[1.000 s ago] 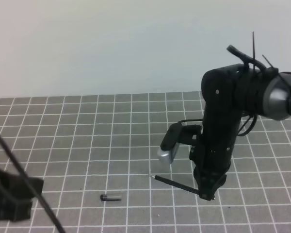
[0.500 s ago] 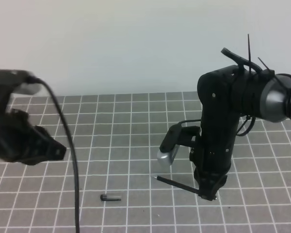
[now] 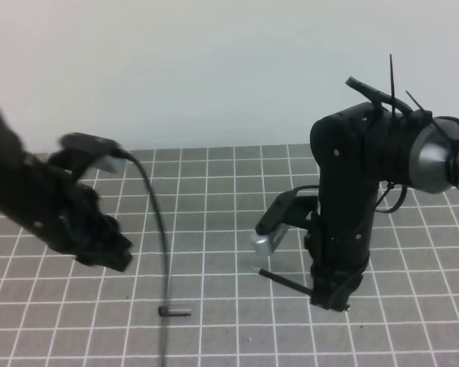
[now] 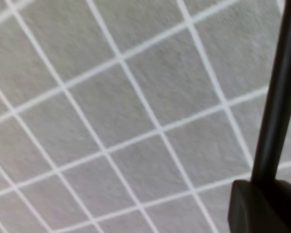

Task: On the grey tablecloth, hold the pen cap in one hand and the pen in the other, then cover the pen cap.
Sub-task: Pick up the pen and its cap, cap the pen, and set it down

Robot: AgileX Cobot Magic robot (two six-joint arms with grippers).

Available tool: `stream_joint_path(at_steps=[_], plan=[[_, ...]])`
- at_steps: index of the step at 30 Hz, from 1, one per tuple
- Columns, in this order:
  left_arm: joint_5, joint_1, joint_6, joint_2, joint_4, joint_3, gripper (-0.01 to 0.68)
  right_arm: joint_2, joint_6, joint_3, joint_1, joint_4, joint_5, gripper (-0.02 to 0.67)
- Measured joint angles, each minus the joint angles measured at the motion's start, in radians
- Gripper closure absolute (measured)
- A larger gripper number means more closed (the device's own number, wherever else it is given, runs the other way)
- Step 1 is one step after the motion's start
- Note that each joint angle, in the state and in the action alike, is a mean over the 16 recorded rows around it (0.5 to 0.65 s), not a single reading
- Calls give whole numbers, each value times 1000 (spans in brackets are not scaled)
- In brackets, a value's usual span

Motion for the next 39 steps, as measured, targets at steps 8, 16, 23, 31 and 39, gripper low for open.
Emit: stream_joint_path(at_steps=[8,16,23,31,39], plan=[[-79,-187,49,22,205,-5,303,-6,8,1,-1,-62,-26,584],[-120,-287,183,85,309,-5,215,-12,49,2,-3,-118,-32,584],[-146,-298,330,161,346,-5,210,-15,92,2,-9,-164,-39,584],[-188,-299,439,231,386,-5,227,-16,113,2,-36,-176,-51,584],[-225,-299,498,290,389,-5,266,-16,126,2,-64,-171,-58,585]])
